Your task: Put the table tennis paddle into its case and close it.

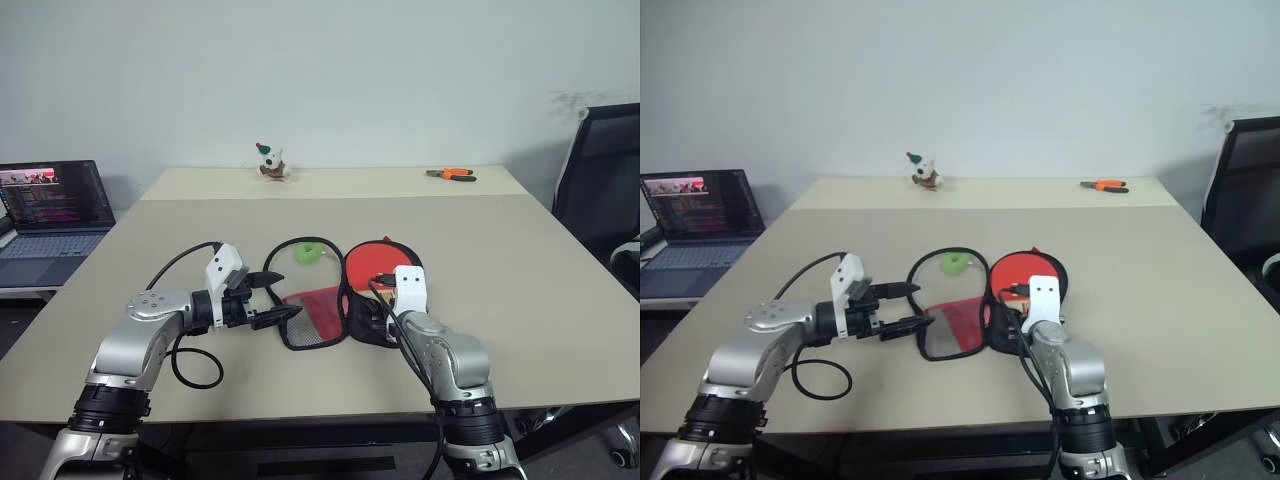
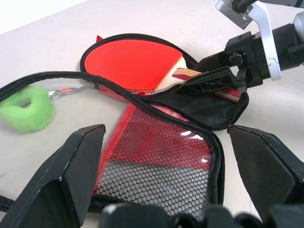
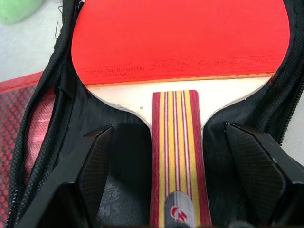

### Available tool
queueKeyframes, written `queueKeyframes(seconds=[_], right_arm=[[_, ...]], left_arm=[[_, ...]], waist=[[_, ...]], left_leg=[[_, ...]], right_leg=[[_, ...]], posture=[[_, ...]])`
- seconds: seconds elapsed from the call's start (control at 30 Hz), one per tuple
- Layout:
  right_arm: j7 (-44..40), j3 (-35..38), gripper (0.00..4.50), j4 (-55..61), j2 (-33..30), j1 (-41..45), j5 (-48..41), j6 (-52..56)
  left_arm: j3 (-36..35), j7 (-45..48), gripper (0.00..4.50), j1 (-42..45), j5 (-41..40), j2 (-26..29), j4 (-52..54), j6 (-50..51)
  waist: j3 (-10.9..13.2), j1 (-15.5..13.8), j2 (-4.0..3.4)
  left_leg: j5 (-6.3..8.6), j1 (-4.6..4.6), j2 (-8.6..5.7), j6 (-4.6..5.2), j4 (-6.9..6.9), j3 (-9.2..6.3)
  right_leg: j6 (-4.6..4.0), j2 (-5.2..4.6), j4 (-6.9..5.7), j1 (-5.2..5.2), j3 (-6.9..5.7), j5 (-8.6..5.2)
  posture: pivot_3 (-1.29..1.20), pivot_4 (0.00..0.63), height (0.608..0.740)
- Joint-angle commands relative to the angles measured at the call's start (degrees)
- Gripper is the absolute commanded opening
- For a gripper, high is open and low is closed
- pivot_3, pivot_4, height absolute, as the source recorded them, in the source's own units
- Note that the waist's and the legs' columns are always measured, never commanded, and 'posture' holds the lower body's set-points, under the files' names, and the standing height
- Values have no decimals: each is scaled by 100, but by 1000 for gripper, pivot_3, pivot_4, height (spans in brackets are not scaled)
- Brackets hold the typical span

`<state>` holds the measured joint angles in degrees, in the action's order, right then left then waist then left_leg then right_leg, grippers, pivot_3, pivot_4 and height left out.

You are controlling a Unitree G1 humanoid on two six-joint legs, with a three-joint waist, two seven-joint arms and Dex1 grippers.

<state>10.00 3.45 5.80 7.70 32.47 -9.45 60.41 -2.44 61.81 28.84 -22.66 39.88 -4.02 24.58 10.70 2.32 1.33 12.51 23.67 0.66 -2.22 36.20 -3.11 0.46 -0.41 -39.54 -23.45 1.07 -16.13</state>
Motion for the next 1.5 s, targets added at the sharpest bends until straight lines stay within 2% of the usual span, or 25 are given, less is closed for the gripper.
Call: queueKeyframes(seconds=[0.03, 0.13, 0.27, 0.43, 0.47, 0.6, 0.73, 0.93, 1.13, 1.17, 1.5], right_arm=[[-163, 395, 4053, 651, -28, 150, -335, 589], [-267, 672, 4053, 930, -61, 154, -535, 1099], [-318, 729, 4053, 949, -148, 145, -520, 1148], [-824, 633, 4053, 1076, -877, 442, -595, 794], [-1090, 672, 4053, 1156, -1072, 520, -778, 866], [-2947, 450, 4053, 1688, -2639, 661, -1738, 1088], [-4158, 518, 4053, 1877, -3809, 618, -2389, 992], [-5363, 783, 4080, 2104, -4909, 506, -3331, 1025], [-5502, 711, 4080, 2096, -5194, 360, -3495, 786], [-5492, 700, 4080, 2086, -5193, 346, -3493, 739], [-5436, 497, 4080, 1998, -5250, 250, -3428, 373]], left_arm=[[-120, -43, 4500, -16, -58, 41, 207, -46], [-135, -70, 4500, -44, -60, 35, 201, -57], [-93, -119, 4500, -32, -53, -19, 198, -67], [-109, -177, 4500, -23, -36, -36, 149, -83], [-126, -180, 4500, -36, -26, -19, 121, -91], [-175, -195, 4500, -59, 5, 36, -34, -114], [-90, -372, 4500, 29, 253, 30, -457, -248], [246, -787, 2425, 459, 1081, -11, -1738, -716], [468, -776, 196, 821, 1454, -131, -2608, -973], [501, -831, 53, 900, 1526, -181, -2786, -1028], [647, -1463, 53, 1741, 2056, -950, -4399, -1753]], waist=[[0, -8, 0], [0, -21, 0], [0, -30, -1], [1, -32, -1], [1, -31, -1], [3, -32, -5], [3, -30, -5], [4, -45, -4], [4, -50, -3], [4, -49, -3], [3, -111, -4]], left_leg=[[0, 1, 0, 0, 0, -1], [0, 2, 0, 0, -1, -1], [0, 0, 3, 0, -1, -1], [0, 1, -2, 0, -1, 2], [0, 2, -4, 0, 0, 2], [0, 3, -2, 1, -4, -1], [1, 3, 1, 2, -7, -3], [1, 1, -1, 2, -4, -3], [1, 6, -3, 2, -3, -6], [1, 6, -3, 2, -3, -6], [1, 7, -9, 2, 32, -19]], right_leg=[[0, 0, 1, 0, -1, 0], [0, -1, 2, 0, -1, 0], [-1, 0, 1, -1, 0, 0], [-1, 1, 1, -1, 0, -1], [-1, 0, 2, -1, 1, -1], [-1, 2, 9, -1, -3, -1], [-1, 3, 20, 3, -6, -1], [0, 5, 20, 6, -6, -2], [0, 3, 25, 8, -9, -1], [0, 3, 25, 9, -10, -1], [3, 0, 5, 21, -20, 0]], posture=[[0, 150, 740], [0, 150, 740], [0, 150, 740], [0, 150, 740], [0, 150, 740], [0, 150, 740], [0, 150, 740], [0, 150, 740], [0, 150, 740], [0, 150, 740], [0, 150, 740]])
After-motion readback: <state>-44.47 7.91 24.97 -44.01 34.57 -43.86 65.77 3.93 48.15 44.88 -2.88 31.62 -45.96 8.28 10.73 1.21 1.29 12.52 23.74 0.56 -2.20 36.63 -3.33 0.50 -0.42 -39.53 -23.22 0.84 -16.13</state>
